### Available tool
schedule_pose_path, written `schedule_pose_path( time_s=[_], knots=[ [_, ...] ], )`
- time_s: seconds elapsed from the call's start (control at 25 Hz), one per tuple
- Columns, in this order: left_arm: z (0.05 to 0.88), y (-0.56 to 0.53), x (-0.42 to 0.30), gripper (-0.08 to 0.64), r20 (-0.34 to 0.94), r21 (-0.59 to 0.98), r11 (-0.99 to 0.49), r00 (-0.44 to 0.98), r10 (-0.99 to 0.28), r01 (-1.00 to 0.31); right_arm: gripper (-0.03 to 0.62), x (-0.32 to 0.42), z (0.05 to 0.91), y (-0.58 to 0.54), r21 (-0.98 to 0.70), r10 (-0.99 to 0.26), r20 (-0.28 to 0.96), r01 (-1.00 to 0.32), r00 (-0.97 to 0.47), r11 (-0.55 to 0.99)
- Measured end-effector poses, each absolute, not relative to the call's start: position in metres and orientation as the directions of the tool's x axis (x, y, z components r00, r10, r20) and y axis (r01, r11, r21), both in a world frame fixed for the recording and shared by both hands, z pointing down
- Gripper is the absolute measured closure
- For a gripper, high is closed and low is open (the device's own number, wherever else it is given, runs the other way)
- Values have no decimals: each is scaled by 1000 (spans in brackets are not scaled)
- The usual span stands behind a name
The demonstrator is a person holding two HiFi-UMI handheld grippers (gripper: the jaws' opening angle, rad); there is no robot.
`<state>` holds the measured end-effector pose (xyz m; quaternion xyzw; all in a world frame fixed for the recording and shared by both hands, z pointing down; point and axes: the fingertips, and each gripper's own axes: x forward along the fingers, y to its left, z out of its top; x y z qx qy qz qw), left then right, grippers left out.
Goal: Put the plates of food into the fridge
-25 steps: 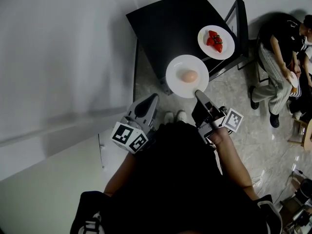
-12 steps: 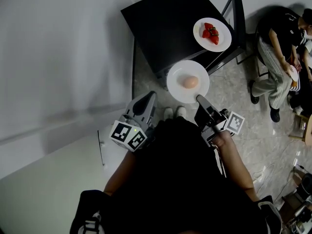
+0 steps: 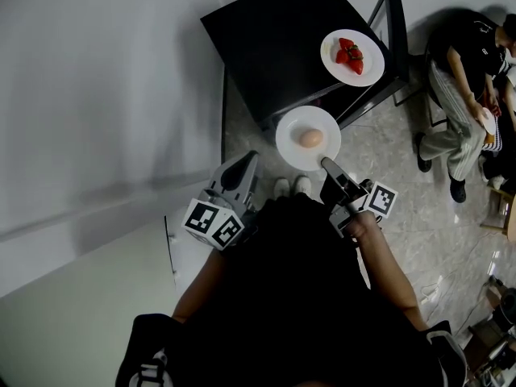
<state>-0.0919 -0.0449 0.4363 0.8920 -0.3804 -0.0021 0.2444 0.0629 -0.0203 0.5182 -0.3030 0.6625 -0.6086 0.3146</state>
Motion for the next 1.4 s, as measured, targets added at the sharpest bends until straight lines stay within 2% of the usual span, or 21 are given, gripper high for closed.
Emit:
schedule_pose_path(
  time_s=[0.8, 1.4],
  knots=[
    [441, -48, -93, 537, 199, 462, -556, 692, -694, -691, 552, 62, 589, -49, -995, -737, 31, -90, -675, 41],
    [443, -49, -94, 537, 210, 458, -550, 686, -696, -698, 552, 59, 619, -93, -994, -758, 68, -111, -649, 6]
  ],
)
